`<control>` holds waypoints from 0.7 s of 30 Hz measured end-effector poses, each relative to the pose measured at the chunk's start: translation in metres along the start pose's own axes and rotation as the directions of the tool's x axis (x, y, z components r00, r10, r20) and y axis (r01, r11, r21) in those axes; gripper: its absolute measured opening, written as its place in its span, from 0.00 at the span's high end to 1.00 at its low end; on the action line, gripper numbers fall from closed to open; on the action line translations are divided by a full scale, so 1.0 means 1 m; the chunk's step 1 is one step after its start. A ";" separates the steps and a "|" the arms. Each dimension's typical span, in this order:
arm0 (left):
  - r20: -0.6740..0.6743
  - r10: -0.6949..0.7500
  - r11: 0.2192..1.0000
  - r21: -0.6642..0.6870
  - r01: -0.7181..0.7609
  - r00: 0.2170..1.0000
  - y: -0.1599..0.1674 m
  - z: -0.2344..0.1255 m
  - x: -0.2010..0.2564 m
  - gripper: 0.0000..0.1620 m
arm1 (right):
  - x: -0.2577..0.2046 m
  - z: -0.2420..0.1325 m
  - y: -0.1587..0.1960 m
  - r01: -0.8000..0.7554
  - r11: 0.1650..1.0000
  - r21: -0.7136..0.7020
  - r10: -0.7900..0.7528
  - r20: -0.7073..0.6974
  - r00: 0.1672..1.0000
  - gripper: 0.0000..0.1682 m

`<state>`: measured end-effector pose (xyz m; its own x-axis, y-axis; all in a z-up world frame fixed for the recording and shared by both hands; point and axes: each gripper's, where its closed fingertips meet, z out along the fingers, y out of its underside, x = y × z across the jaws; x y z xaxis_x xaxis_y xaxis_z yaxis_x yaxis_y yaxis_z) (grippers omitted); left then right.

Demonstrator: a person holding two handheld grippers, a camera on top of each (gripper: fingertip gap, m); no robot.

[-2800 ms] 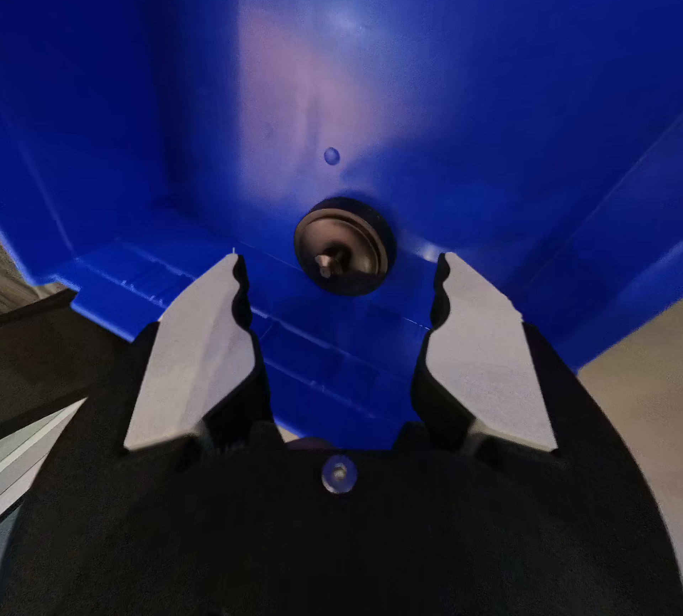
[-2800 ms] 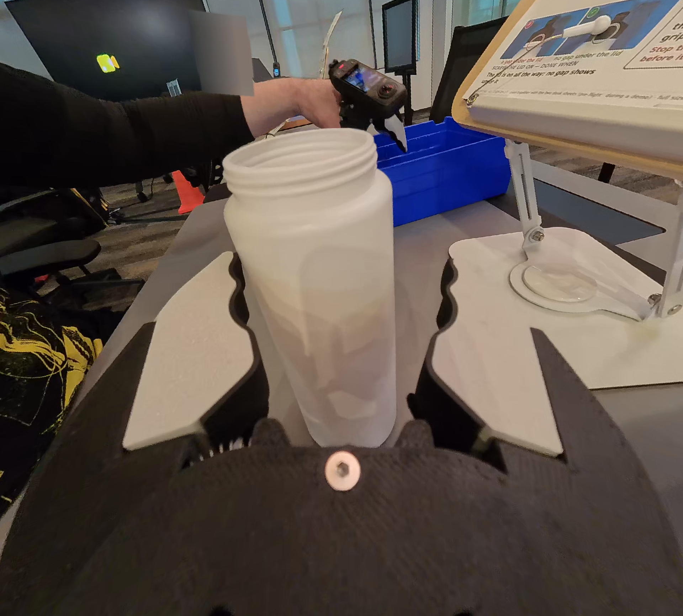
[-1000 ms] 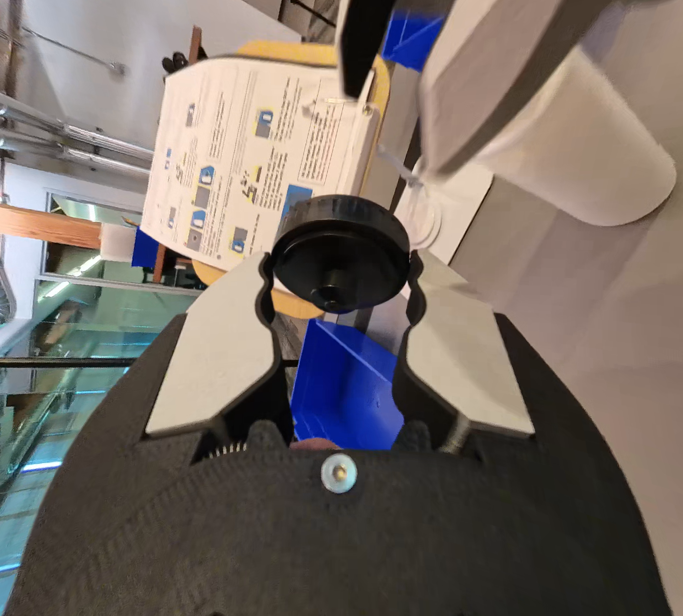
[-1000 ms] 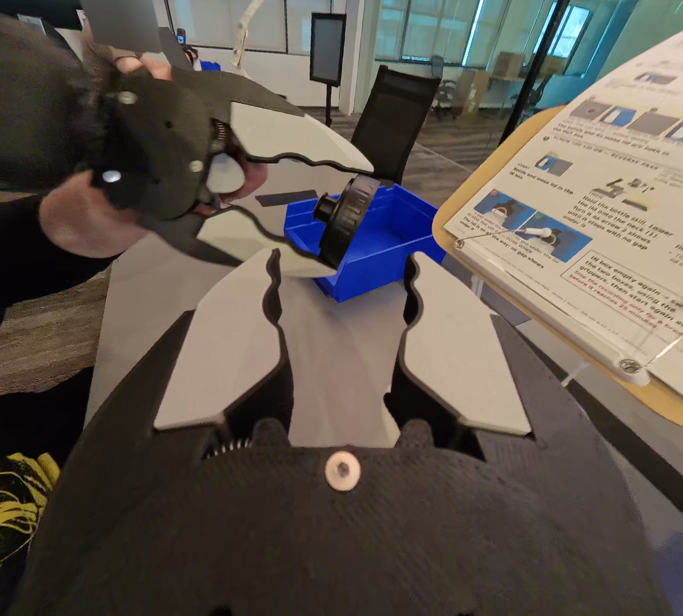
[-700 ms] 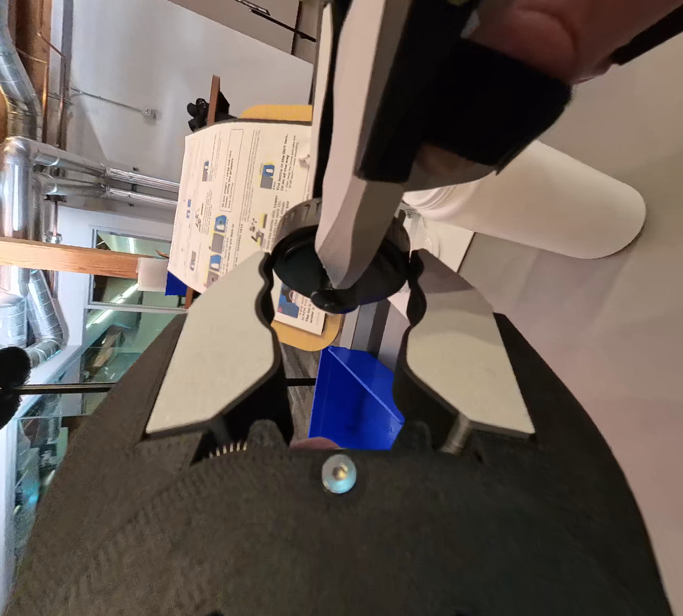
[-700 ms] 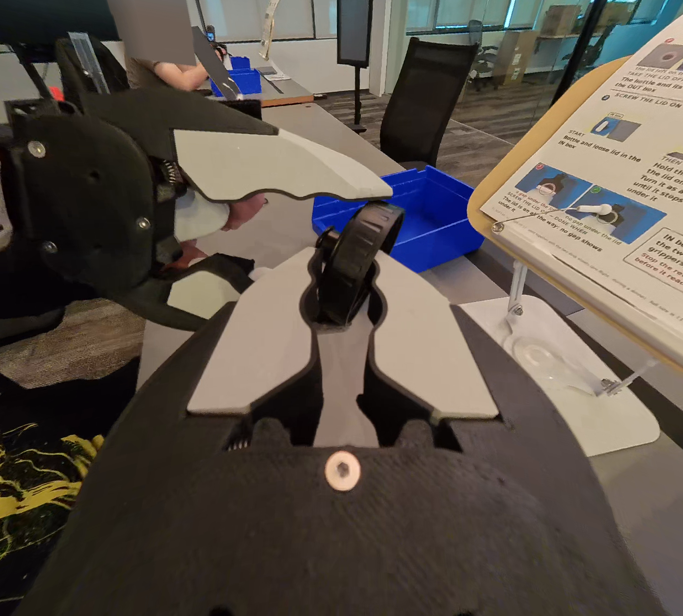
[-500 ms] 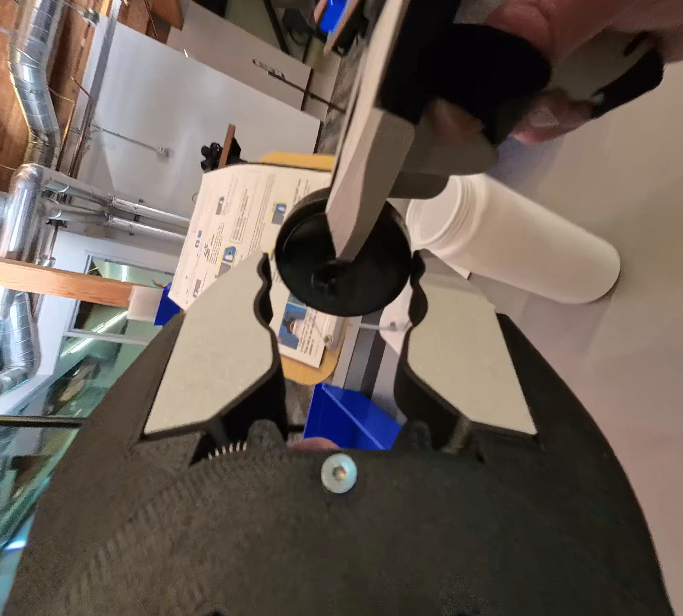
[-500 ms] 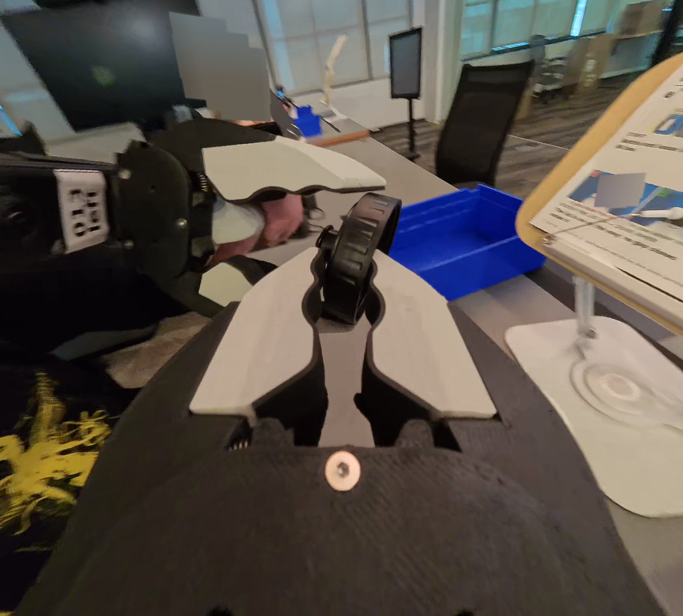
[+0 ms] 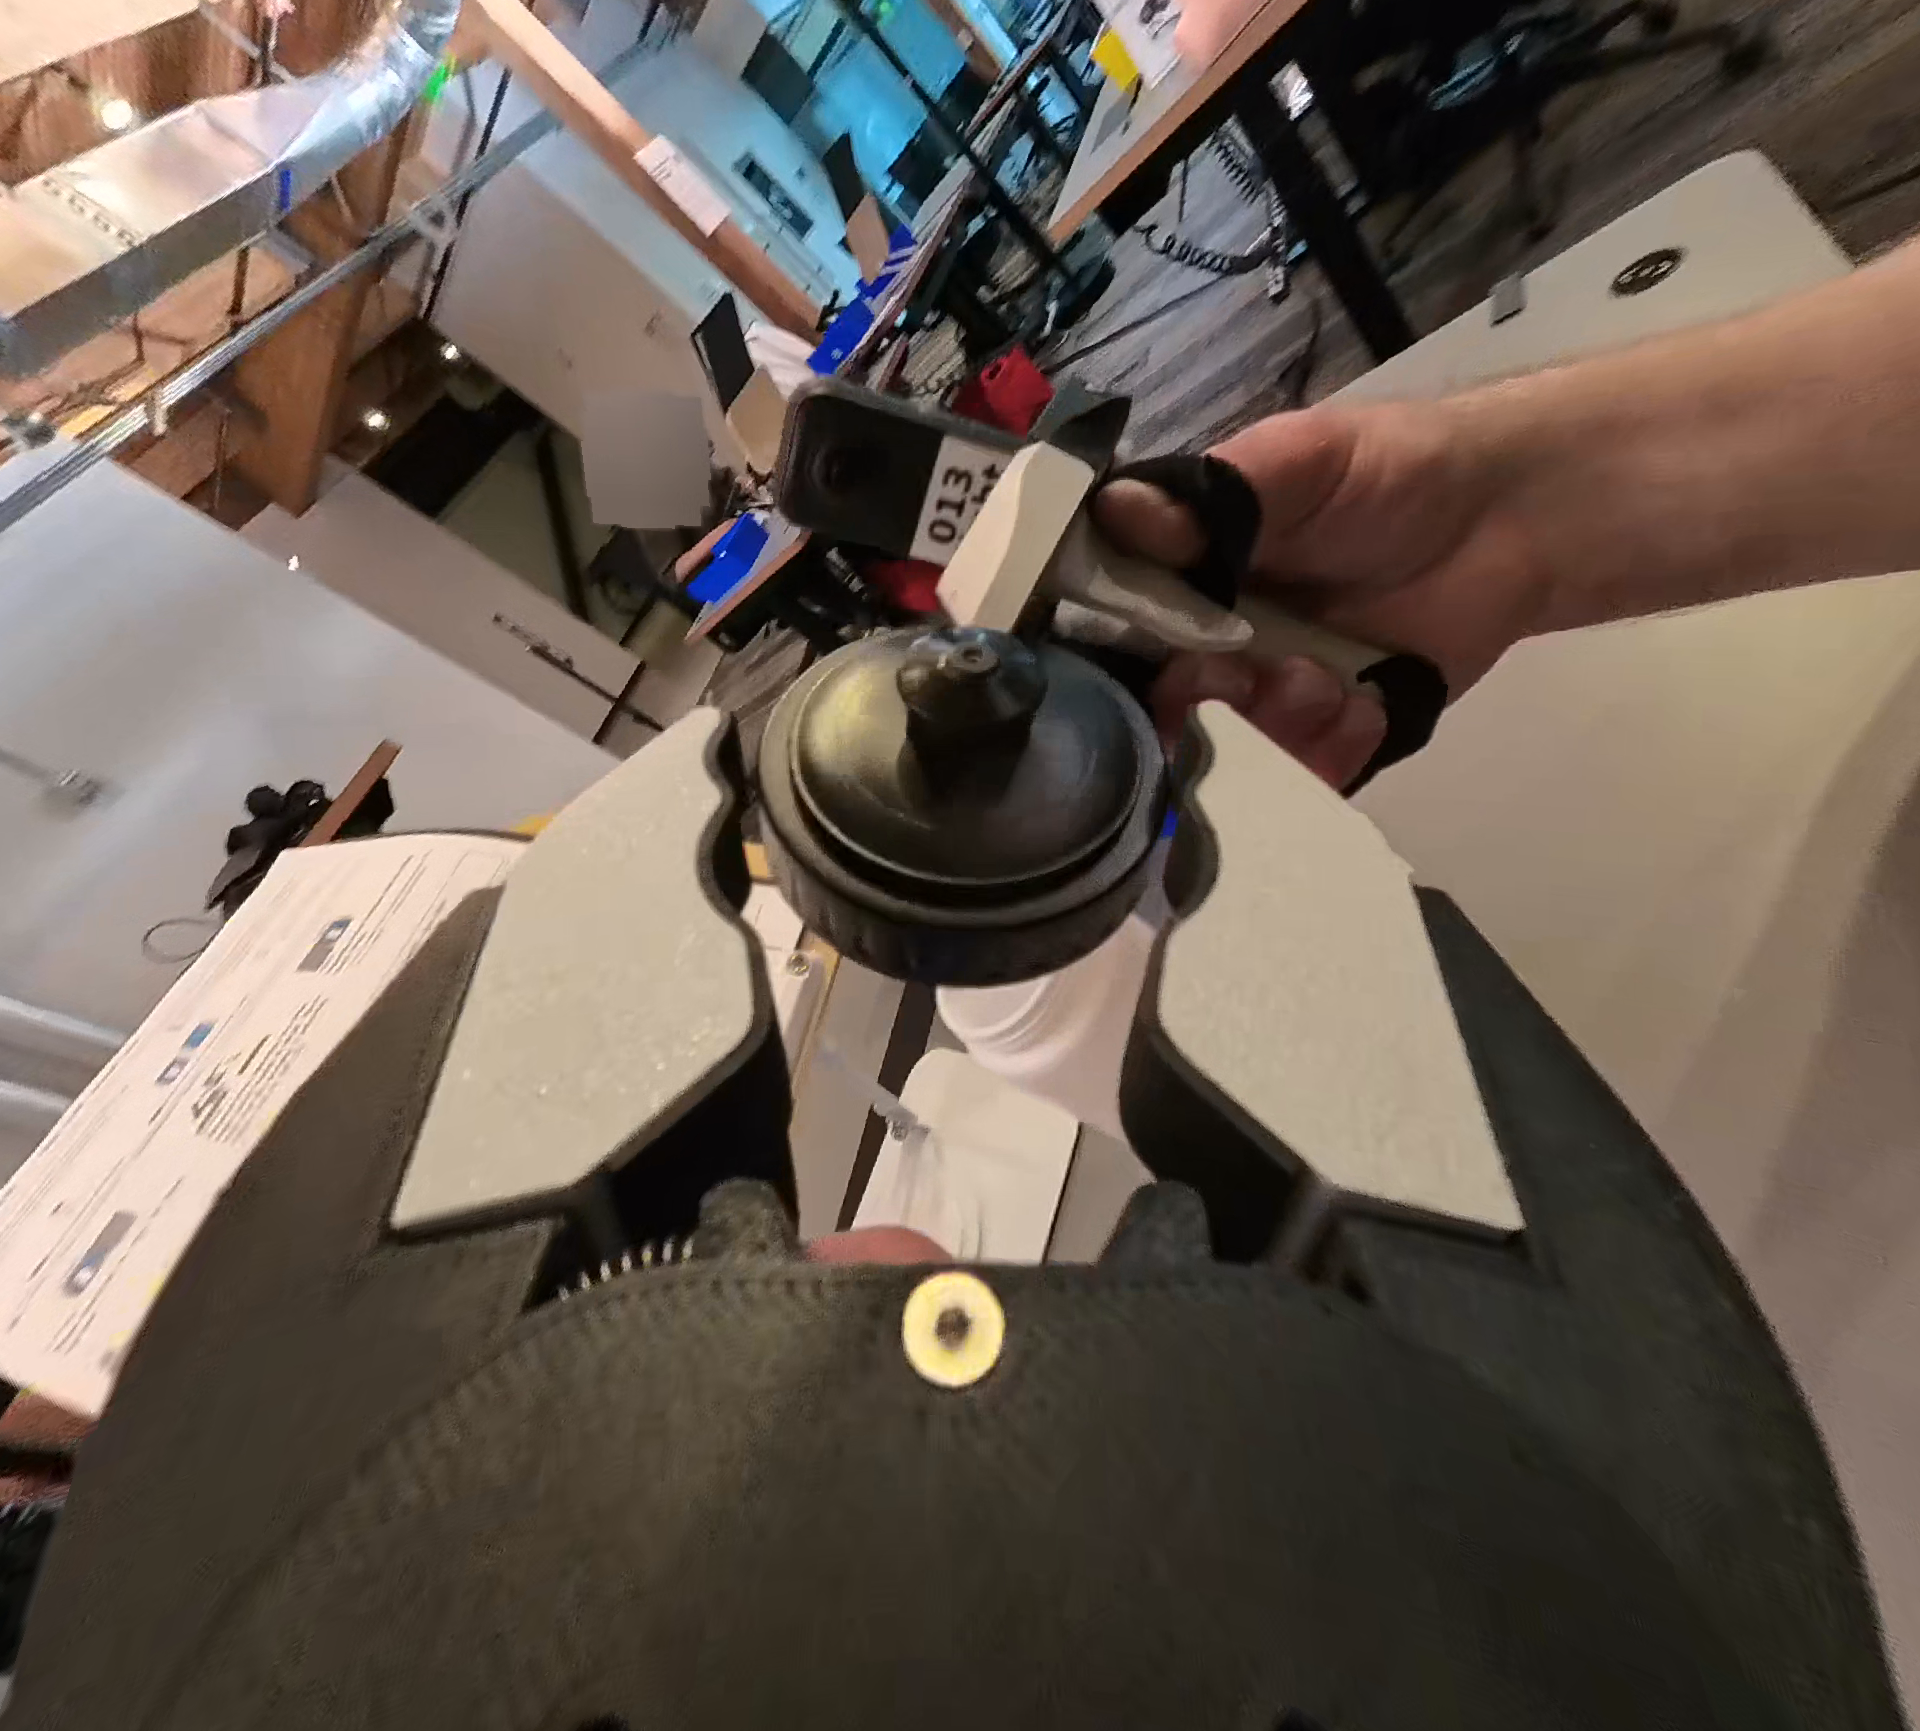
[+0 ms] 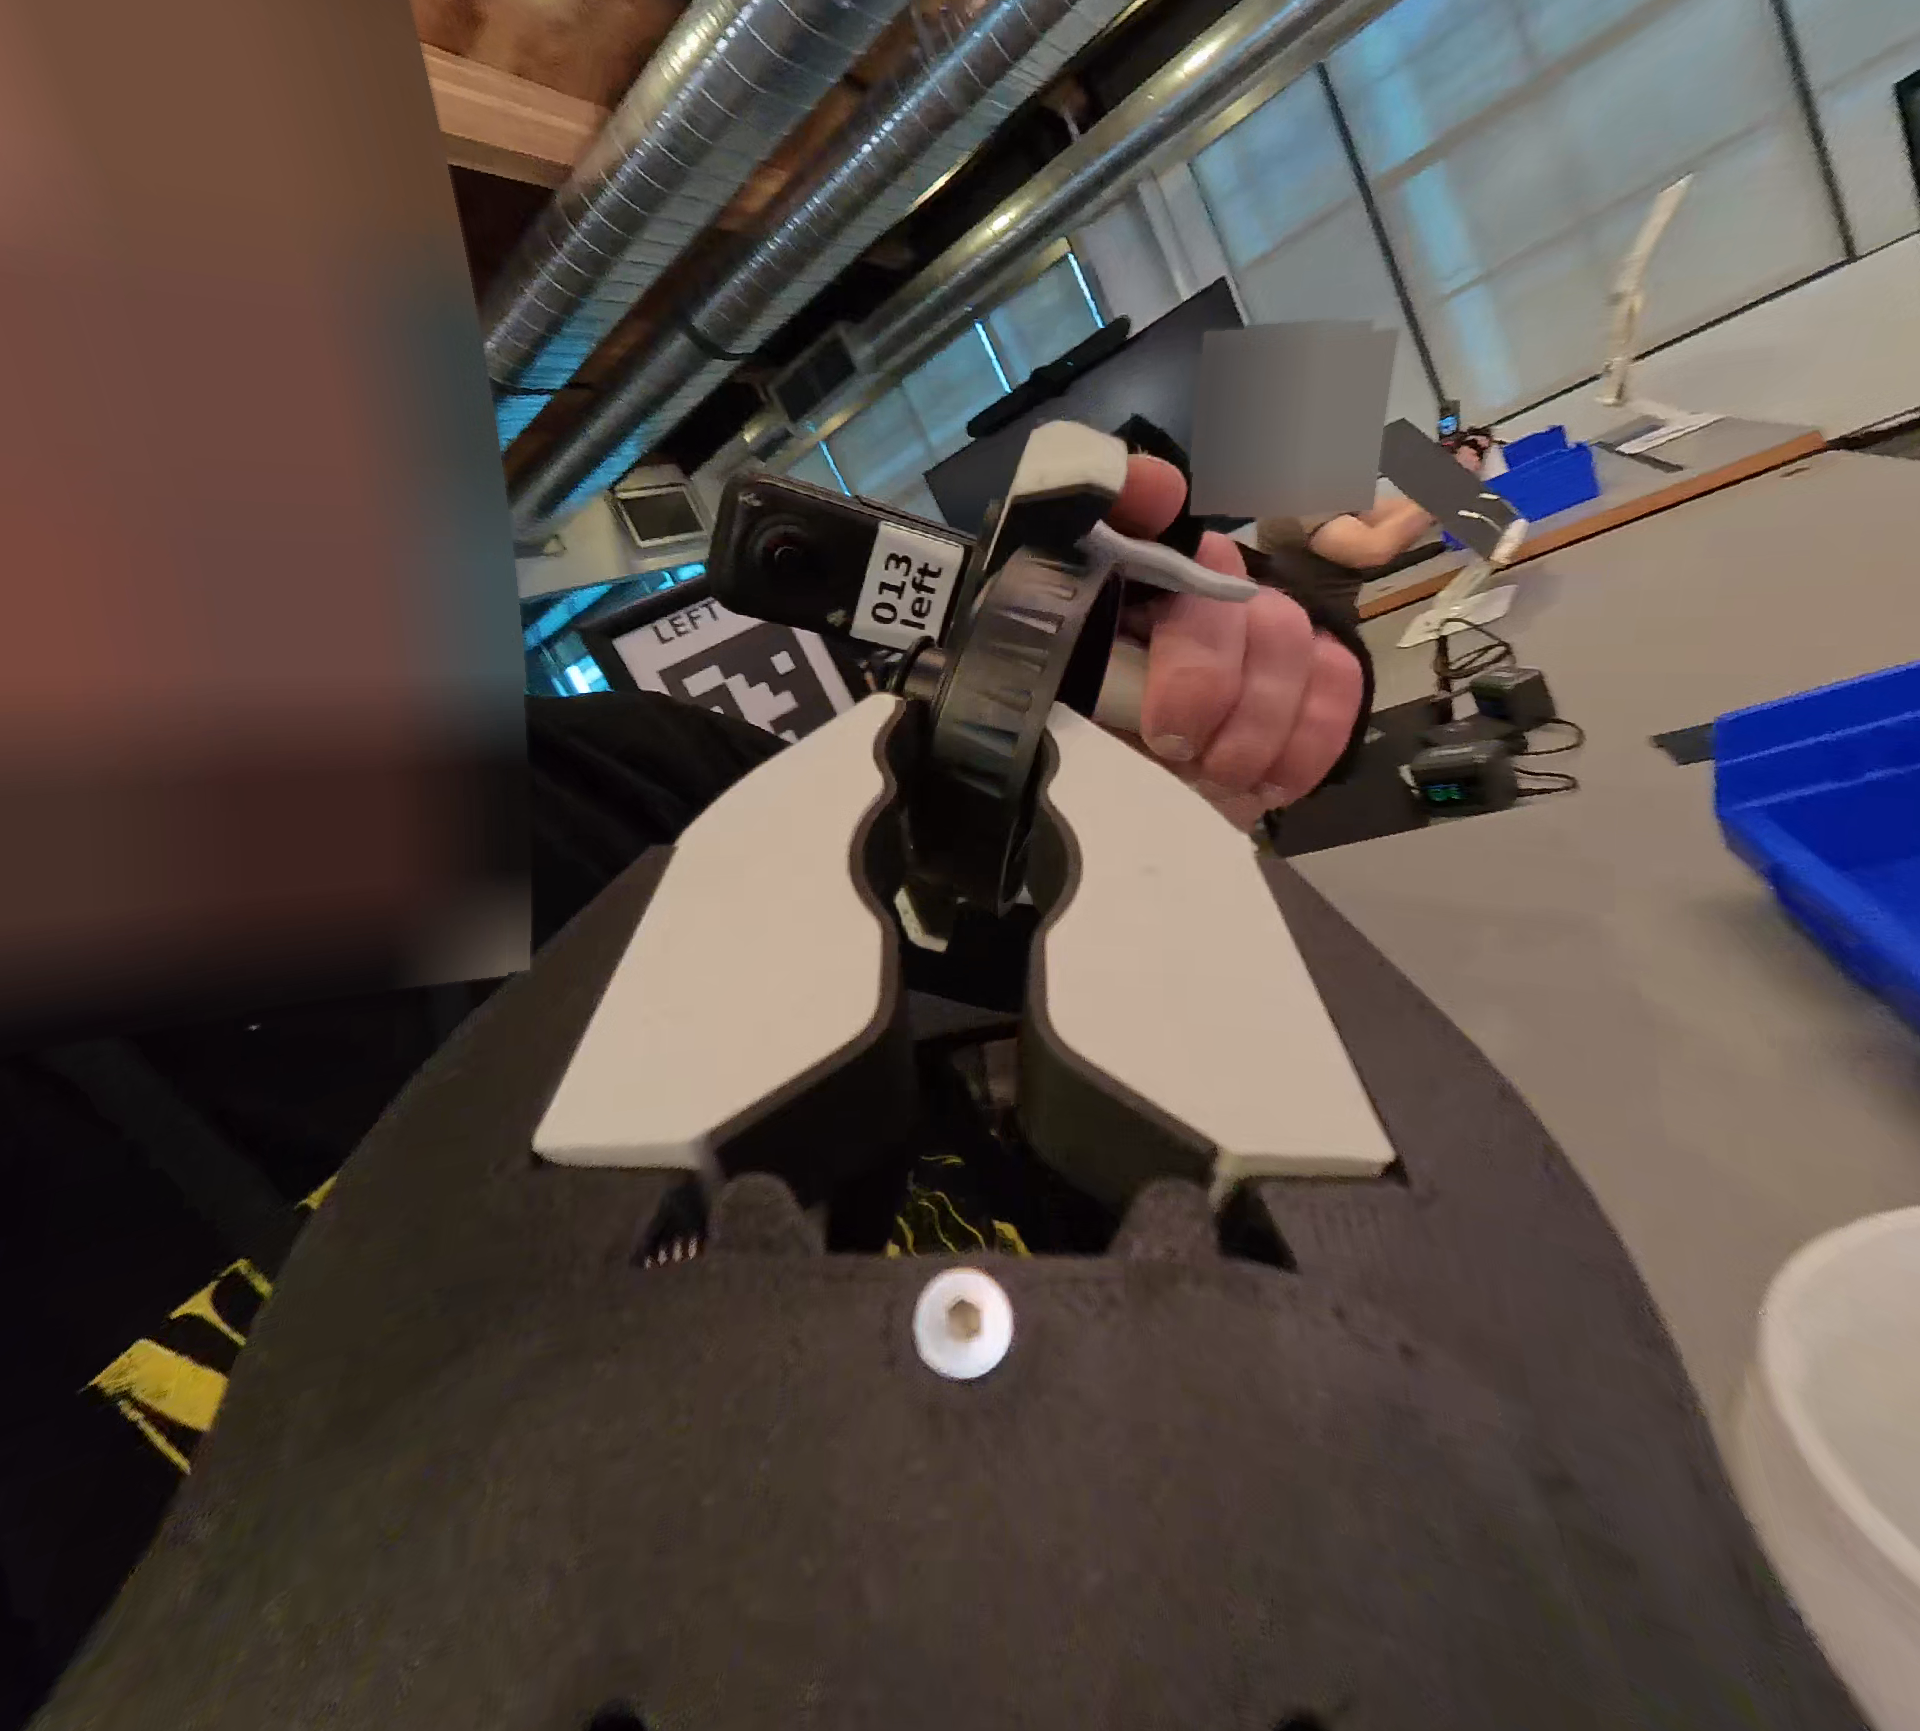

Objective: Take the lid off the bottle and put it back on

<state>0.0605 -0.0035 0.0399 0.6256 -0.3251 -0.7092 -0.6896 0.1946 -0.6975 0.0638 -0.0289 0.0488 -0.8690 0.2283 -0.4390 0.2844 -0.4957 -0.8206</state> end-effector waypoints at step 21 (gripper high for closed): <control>0.005 0.024 1.000 0.000 -0.024 1.000 0.005 0.012 0.006 0.52 | 0.000 -0.009 0.000 -0.071 0.996 0.053 0.068 0.060 0.996 0.86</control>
<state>0.0647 0.0065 0.0310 0.6102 -0.3160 -0.7265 -0.7046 0.2029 -0.6800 0.0674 -0.0219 0.0454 -0.8702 0.1436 -0.4713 0.3237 -0.5545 -0.7666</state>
